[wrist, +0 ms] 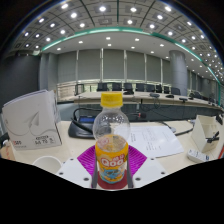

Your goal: Pour water

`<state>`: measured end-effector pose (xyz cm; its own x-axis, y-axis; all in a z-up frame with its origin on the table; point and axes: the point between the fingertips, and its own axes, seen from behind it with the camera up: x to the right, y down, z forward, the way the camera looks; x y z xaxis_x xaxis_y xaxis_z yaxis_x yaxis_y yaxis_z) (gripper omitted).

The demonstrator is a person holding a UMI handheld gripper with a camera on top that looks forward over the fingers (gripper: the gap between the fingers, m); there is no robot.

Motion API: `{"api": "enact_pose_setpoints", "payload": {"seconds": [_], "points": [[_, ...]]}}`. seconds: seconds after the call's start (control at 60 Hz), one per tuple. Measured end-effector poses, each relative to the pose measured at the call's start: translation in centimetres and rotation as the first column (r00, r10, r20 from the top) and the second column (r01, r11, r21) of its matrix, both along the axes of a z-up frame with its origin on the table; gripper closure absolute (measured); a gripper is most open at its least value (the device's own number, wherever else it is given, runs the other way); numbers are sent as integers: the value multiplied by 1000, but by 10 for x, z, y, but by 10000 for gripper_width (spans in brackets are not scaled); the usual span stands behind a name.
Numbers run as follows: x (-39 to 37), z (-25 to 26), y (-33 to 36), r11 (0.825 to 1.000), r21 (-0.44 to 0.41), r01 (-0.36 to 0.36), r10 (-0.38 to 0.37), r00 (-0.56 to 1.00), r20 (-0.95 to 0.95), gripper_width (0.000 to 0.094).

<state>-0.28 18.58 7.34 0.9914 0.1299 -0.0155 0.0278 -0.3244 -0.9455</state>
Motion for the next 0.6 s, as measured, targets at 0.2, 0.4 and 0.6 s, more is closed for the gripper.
{"api": "enact_pose_setpoints", "payload": {"seconds": [0.2,0.4,0.6], "points": [[3,-5,-5,1000,-26,12,-13,1000,-10,360],[10,6,-33,992,-94,81,-84,996,-28,79],[-6,63,-110,986,-110,124,-123,992,16,76]]}}
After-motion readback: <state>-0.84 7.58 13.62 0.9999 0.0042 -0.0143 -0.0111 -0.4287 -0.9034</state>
